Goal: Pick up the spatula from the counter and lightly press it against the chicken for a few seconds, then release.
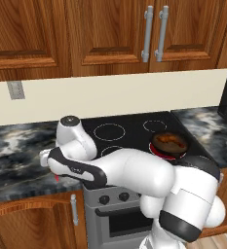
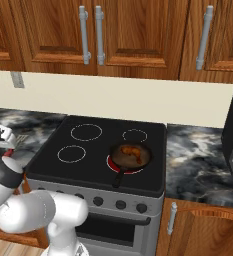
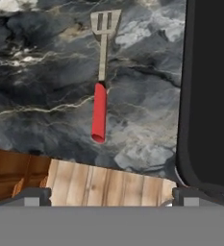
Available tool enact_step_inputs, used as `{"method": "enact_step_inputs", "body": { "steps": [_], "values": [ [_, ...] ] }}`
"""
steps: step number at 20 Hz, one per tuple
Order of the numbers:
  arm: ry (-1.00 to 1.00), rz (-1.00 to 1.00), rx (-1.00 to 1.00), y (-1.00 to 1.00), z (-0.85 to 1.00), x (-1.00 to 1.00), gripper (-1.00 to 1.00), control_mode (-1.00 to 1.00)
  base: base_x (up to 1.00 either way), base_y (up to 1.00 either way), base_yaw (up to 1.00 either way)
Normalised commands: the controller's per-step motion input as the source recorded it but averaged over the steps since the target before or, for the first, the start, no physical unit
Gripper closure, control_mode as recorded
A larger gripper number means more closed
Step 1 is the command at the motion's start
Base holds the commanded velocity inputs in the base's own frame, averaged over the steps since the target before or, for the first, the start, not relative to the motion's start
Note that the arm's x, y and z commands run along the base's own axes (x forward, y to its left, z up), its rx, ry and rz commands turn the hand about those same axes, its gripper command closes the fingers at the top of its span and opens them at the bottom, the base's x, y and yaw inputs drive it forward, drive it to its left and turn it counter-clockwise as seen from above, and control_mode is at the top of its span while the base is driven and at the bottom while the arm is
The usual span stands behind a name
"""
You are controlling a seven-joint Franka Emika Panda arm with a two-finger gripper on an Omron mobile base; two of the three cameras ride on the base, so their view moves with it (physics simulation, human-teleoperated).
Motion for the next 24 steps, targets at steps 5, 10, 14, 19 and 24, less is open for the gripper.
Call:
{"method": "enact_step_inputs", "body": {
  "steps": [5,10,14,19,24],
  "values": [
    [0.00,0.00,-0.02,0.01,-0.14,0.14,-1.00,-1.00,0.00,0.00,0.00],
    [0.00,0.00,0.00,0.10,-0.10,0.19,-1.00,-1.00,0.00,0.00,0.00],
    [0.00,0.00,0.00,0.16,-0.09,0.18,-1.00,-1.00,0.00,0.00,0.00],
    [0.00,0.00,0.00,0.16,-0.15,0.13,-1.00,-1.00,0.00,0.00,0.00],
    [0.00,0.00,0.00,0.07,-0.18,0.07,-1.00,-1.00,0.00,0.00,0.00]
  ]
}}
